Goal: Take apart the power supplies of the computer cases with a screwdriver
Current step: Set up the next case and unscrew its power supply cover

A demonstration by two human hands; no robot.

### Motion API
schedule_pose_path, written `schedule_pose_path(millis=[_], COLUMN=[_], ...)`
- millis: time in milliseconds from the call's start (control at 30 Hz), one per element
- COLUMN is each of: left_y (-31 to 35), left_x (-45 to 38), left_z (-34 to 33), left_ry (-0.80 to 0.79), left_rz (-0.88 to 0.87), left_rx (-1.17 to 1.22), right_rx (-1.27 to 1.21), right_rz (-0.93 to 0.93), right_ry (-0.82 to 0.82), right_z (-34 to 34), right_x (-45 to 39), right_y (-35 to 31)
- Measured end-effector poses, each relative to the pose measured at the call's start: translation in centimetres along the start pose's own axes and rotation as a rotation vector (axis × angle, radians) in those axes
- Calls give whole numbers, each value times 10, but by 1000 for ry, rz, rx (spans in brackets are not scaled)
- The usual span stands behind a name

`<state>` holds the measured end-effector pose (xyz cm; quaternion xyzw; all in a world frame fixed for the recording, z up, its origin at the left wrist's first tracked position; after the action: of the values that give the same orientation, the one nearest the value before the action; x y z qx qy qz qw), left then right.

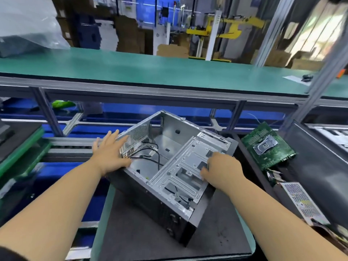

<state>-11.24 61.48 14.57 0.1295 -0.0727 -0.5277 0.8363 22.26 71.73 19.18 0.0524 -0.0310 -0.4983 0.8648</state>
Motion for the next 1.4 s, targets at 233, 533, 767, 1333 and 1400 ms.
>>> schedule_pose_path(millis=[233, 533, 767, 1333, 1400], left_y=[18, 58, 88, 76, 65], left_x=[40, 88, 98, 79, 66], left_z=[4, -69, -70, -54, -47], left_ry=[363, 91, 223, 315, 254], left_rz=[305, 818, 880, 960, 922], left_rx=[466, 1261, 1365, 981, 980], right_rx=[-199, -392, -473, -349, -457], right_rz=[-92, -53, 23, -7, -96], right_ry=[-11, 92, -77, -320, -432], right_z=[5, -11, -25, -35, -44], right_x=[-13, -84, -138, -201, -199], right_y=[26, 83, 79, 64, 63])
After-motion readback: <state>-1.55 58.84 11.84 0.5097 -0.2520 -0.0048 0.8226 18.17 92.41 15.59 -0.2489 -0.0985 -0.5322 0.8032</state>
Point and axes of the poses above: each hand's wrist, its own x-axis away from the middle knuckle, its own z-axis out of the back of the hand, y = z × x, the point moved 5 cm from there along -x, towards the middle knuckle
